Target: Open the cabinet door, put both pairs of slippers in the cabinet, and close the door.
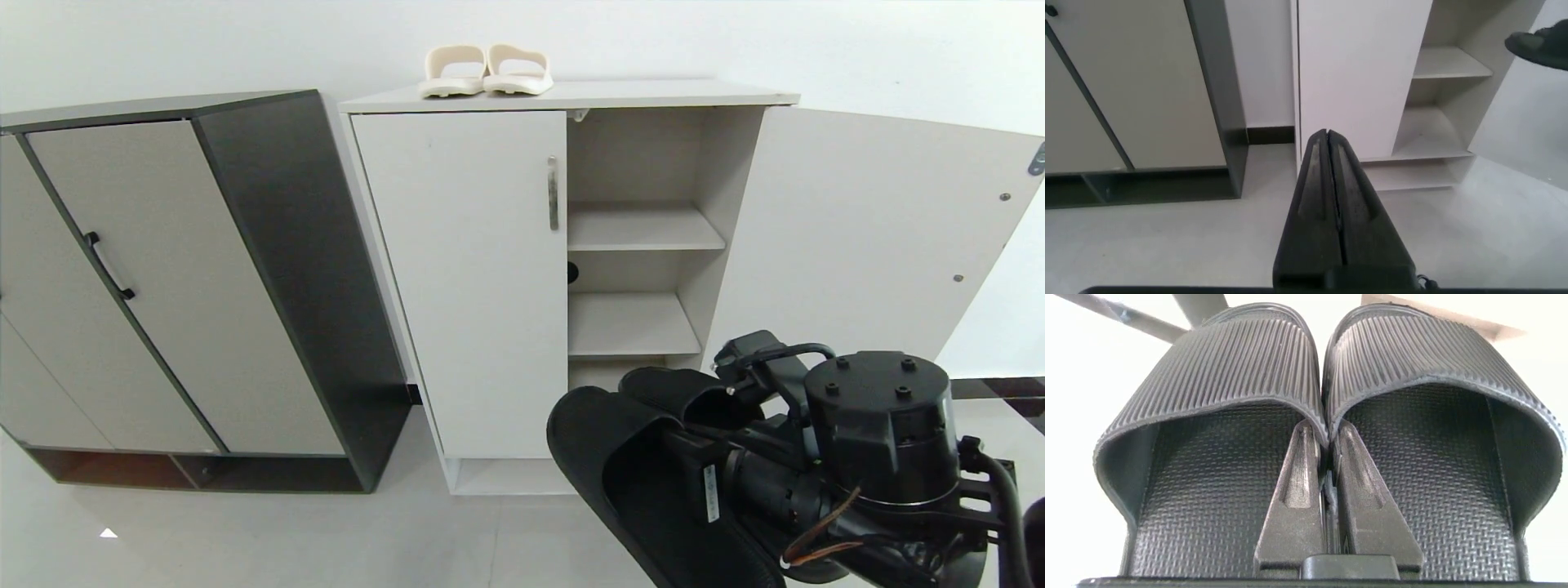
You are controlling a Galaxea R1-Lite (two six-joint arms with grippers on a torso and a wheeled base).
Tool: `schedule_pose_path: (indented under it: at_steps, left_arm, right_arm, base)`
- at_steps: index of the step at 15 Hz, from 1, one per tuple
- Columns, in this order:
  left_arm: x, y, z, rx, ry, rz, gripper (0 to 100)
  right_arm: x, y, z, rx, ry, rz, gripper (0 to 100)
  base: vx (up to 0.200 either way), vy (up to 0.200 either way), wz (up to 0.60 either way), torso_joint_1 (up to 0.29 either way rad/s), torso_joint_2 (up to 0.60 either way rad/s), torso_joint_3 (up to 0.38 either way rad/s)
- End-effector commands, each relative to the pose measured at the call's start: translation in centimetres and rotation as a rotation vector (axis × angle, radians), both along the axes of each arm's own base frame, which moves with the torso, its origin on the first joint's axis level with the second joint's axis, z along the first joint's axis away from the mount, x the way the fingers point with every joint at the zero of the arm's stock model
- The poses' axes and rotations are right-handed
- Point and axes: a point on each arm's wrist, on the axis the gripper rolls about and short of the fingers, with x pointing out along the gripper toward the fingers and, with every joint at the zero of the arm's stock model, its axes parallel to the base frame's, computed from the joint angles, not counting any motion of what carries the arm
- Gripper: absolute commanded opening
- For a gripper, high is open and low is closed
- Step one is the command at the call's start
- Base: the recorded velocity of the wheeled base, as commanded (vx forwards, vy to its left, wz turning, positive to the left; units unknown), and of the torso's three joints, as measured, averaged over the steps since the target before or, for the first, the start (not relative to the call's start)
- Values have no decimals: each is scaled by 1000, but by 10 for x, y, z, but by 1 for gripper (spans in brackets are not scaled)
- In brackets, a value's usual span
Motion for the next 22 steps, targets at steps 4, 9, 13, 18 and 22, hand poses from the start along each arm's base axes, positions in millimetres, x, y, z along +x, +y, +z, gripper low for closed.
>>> schedule_pose_path:
  at_steps: [4, 9, 13, 18, 22]
  left_arm:
    - [0, 0, 0, 0, 2, 0, 0]
    - [0, 0, 0, 0, 2, 0, 0]
    - [0, 0, 0, -1, 2, 0, 0]
    - [0, 0, 0, -1, 2, 0, 0]
    - [0, 0, 0, 0, 2, 0, 0]
  right_arm:
    - [50, 19, -30, -68, -8, -336, 0]
    - [83, 14, -37, -63, -25, -431, 0]
    - [82, 28, -37, -53, -37, -391, 0]
    - [72, 43, -35, -17, -91, -334, 0]
    - [65, 46, -31, 27, -184, -302, 0]
  base:
    - [0, 0, 0, 0, 0, 0]
    - [0, 0, 0, 0, 0, 0]
    - [0, 0, 0, 2, 2, -67]
    - [0, 0, 0, 1, 1, -190]
    - [0, 0, 0, 5, 4, -193]
